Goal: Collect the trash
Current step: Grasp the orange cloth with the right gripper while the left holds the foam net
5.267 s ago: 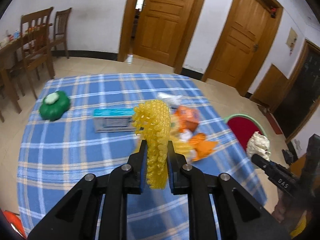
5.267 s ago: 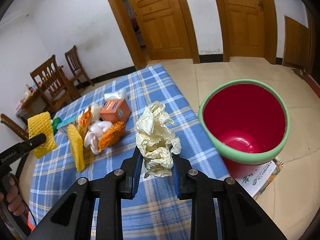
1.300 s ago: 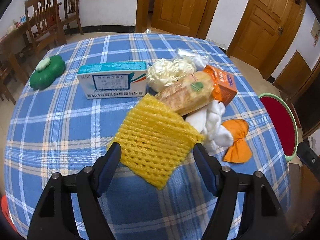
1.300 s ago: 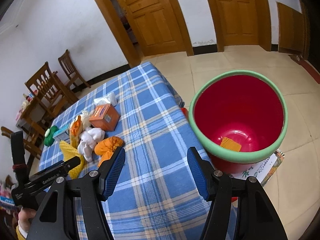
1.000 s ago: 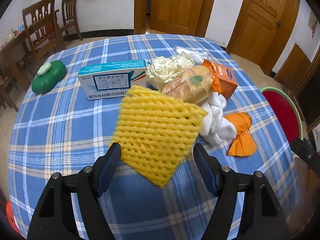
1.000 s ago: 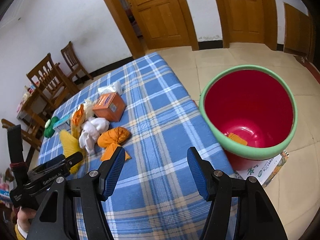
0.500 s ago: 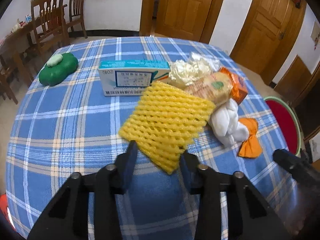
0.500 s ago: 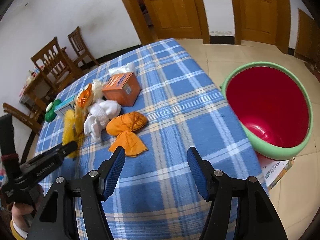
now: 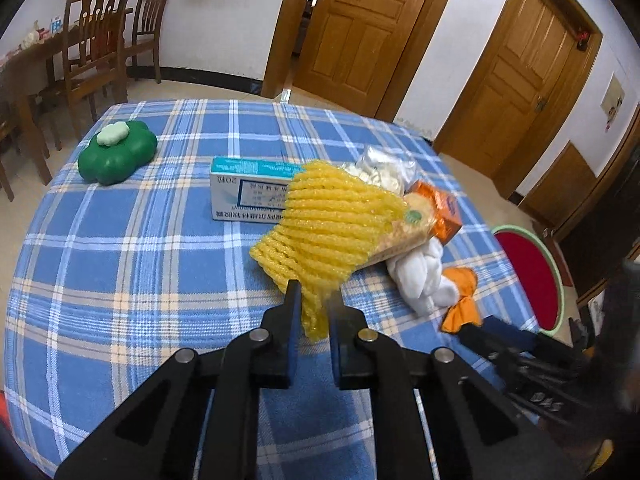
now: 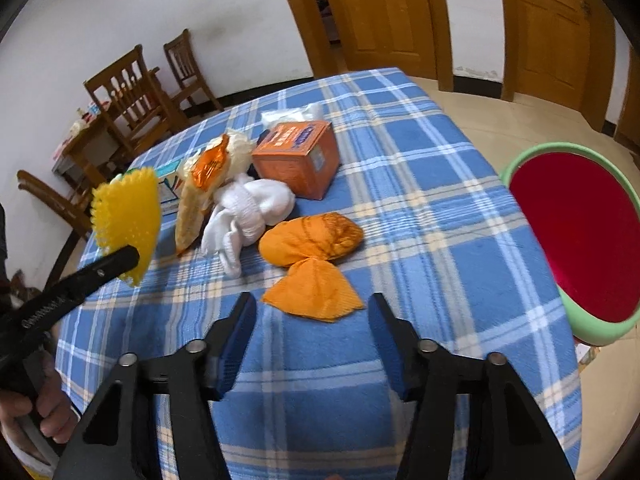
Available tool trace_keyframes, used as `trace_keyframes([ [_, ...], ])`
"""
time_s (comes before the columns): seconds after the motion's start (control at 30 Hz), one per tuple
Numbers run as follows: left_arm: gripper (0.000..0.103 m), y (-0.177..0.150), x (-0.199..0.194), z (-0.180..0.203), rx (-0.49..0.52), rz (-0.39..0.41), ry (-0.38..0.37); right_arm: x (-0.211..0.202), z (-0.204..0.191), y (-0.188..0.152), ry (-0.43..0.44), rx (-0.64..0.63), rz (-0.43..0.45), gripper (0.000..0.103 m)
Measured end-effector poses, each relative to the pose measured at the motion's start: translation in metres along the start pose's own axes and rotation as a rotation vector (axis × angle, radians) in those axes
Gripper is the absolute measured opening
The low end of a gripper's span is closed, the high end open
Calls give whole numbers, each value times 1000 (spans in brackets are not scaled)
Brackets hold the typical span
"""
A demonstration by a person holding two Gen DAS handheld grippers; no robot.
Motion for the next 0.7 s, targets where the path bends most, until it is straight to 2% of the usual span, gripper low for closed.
trace_keyframes([
  [0.1,11,2,-7,0,-4,15,-11,5,-2,0,-16,-23,1,43],
  [0.27,11,5,-15,6,-13,23,-48,4,2,-1,-22,-14,8,15],
  [0.37,11,4,-18,13,-12,17,-74,0,7,-4,-9,16,17,6],
  [0.7,11,6,-28,50,44,17,-133,-42,23,-6,10,67,120,3],
])
Point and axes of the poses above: each gripper's, at about its wrist camera, not at the fingertips, and x roughly the way its jaws point, z to its right, y to its top, the point moved 8 cm from there along x, roughly the way its jaws point, and after that the axes turned 7 degrees about y, right-handed, at the moved point
